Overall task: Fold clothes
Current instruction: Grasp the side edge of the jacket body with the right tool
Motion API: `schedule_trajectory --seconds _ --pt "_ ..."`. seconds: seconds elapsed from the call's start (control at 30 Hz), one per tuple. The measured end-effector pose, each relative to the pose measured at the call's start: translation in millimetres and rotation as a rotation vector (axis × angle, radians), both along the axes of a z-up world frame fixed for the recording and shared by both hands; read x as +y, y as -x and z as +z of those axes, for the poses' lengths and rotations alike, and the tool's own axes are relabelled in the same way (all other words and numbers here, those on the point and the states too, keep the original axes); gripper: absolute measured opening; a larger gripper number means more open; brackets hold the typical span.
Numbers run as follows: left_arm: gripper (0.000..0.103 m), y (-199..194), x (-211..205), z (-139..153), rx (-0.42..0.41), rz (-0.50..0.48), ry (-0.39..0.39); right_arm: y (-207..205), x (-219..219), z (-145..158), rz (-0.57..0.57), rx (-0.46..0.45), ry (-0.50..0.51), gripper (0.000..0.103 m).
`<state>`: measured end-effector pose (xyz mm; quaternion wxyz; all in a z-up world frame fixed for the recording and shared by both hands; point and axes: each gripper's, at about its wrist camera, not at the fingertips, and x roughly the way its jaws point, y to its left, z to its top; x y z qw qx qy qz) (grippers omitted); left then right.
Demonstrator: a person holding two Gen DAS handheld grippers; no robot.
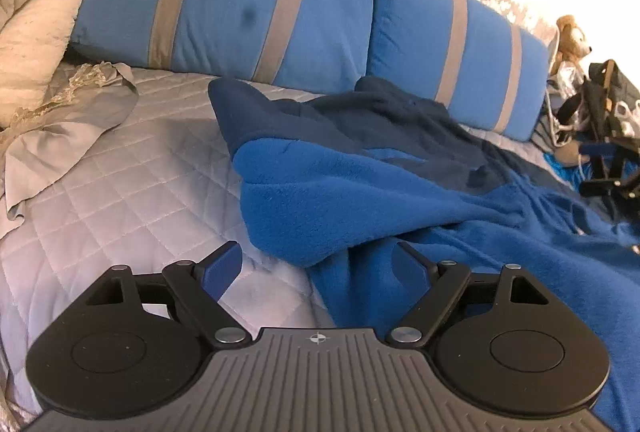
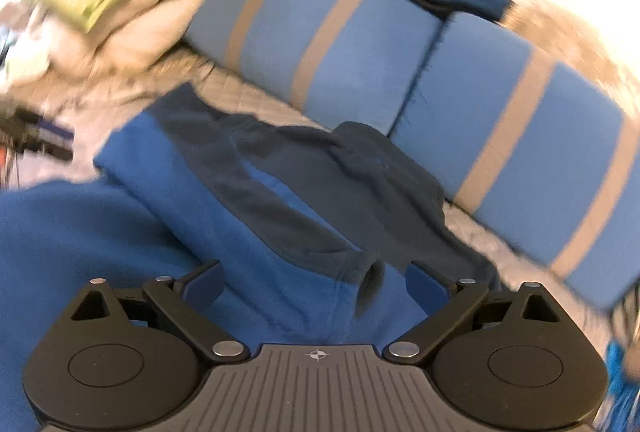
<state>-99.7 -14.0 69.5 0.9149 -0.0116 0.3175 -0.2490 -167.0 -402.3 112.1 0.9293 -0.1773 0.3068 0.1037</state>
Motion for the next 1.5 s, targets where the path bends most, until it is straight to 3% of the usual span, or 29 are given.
schedule_trajectory --seconds 0.2,0.43,0.77,0.97,1.13,1.2,1.37,1.5 --pt "0.083 -5.7 -6.1 -7.7 -0.022 0.032 -0.045 -16.2 -1.2 -23.4 0.047 0.01 0.225 0.077" --pt "0.082 -14.4 -8.9 -14.5 -0.001 0.044 -0.032 -17.7 8.5 -43.6 0.176 0.014 0.378 0.065" --pt "0.082 -16.5 -11.6 -17.2 0.002 0.08 -0.041 -13.6 19.3 -50.5 0.344 0.053 0.416 0.044" --pt "0.082 -15.1 -12.9 -16.1 -0.023 0.09 -0.053 -23.8 27.2 -62.7 0.456 0.168 0.422 0.037" --pt "0.082 -13.3 -12.1 -19.4 -0.024 0.096 -0.044 -31.7 34.5 -81.9 0.516 0.236 0.469 0.025" --pt "0.082 -12.4 -11.2 -20.8 -0.028 0.1 -0.042 -29.8 37.4 -89.7 0.539 0.236 0.499 0.025" --pt "0.082 -4.5 -11.5 -21.3 -0.126 0.138 -0.073 -25.4 45.6 -104.6 0.573 0.189 0.6 0.025" --pt "0.083 -4.4 -13.4 -23.2 -0.131 0.135 -0.07 -24.8 53.2 -115.8 0.6 0.145 0.695 0.023"
